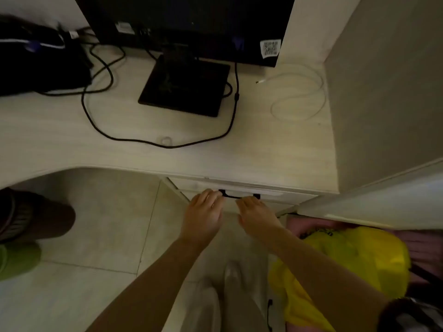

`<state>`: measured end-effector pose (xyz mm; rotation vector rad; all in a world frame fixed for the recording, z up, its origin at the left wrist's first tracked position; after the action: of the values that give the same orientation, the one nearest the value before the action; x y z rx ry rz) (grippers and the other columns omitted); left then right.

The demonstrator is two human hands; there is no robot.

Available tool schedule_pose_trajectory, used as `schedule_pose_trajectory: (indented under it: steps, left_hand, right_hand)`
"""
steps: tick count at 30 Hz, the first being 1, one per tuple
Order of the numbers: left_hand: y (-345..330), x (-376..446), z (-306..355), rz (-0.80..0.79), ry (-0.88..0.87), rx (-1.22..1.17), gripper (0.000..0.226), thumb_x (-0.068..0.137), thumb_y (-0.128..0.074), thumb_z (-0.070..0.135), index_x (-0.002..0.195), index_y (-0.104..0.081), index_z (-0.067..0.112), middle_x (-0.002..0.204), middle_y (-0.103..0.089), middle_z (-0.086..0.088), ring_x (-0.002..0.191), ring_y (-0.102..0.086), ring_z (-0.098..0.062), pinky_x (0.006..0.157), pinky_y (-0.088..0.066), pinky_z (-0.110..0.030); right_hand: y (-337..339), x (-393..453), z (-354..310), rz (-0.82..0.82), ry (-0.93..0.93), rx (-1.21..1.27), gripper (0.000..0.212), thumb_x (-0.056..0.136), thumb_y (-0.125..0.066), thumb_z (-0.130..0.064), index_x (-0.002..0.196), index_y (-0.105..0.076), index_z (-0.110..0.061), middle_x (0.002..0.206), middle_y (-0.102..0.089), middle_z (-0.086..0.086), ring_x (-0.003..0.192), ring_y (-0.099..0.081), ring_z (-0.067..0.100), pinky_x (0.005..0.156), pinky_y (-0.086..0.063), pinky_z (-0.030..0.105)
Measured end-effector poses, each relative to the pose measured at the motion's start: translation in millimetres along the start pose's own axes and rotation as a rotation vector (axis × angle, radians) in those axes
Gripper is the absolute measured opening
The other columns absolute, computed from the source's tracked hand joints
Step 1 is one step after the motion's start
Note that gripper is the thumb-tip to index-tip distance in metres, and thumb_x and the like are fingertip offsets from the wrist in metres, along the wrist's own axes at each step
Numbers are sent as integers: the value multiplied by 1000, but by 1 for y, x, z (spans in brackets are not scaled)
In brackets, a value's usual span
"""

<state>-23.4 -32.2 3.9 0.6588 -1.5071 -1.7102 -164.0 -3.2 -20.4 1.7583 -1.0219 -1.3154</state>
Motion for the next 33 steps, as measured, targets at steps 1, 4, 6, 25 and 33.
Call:
schedule_pose_trajectory:
  steps: [1, 4, 6, 25, 33]
  left_hand:
    - [-4, 2, -1, -20, 12, -3, 30, 84, -51, 20, 108, -68, 13, 112, -68, -3, 110, -60, -23, 95, -47, -34]
    - [-19, 4, -6, 16, 26, 7, 36, 83, -52, 18, 117, -65, 11, 126, -63, -6, 121, -55, -26, 102, -45, -40]
    - [-24, 6, -8, 12, 7, 25, 41, 84, -50, 17, 123, -62, 9, 132, -59, -7, 125, -53, -27, 105, -43, -44]
    - [-34, -3, -29, -104, 30, 15, 55, 89, -41, 22, 143, -38, 10, 148, -43, -8, 140, -35, -26, 115, -30, -46]
    - [-42, -7, -30, -109, 66, 52, 50, 87, -64, 23, 134, -51, 12, 133, -57, -8, 128, -49, -28, 114, -30, -50]
  right_hand:
    - [-4, 6, 0, -12, -4, 3, 39, 97, -37, -18, 133, -42, -5, 135, -48, 13, 126, -43, 30, 103, -39, 38]
    - [-11, 23, 3, -21, -15, 49, 46, 97, -38, -15, 141, -34, -4, 142, -42, 15, 134, -36, 30, 108, -34, 37]
    - [-18, 33, 4, -53, -25, 48, 50, 97, -37, -14, 145, -27, -3, 147, -36, 15, 139, -30, 30, 111, -31, 38]
    - [-41, 25, -8, -94, -80, -66, 47, 91, -43, -3, 138, -35, 2, 136, -44, 24, 127, -43, 40, 108, -37, 45]
    - [-53, 2, -18, -82, -51, -75, 49, 92, -49, -4, 138, -36, -1, 135, -46, 23, 127, -43, 37, 109, -35, 43]
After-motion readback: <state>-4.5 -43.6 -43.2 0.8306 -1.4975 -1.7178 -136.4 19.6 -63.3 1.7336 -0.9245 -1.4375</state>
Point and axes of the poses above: each hand's wrist, its own x-axis towards the middle knuckle, its own y-axis out of the back of the hand, z = x × y, the point moved 4 cm from there along x, towards the middle knuckle
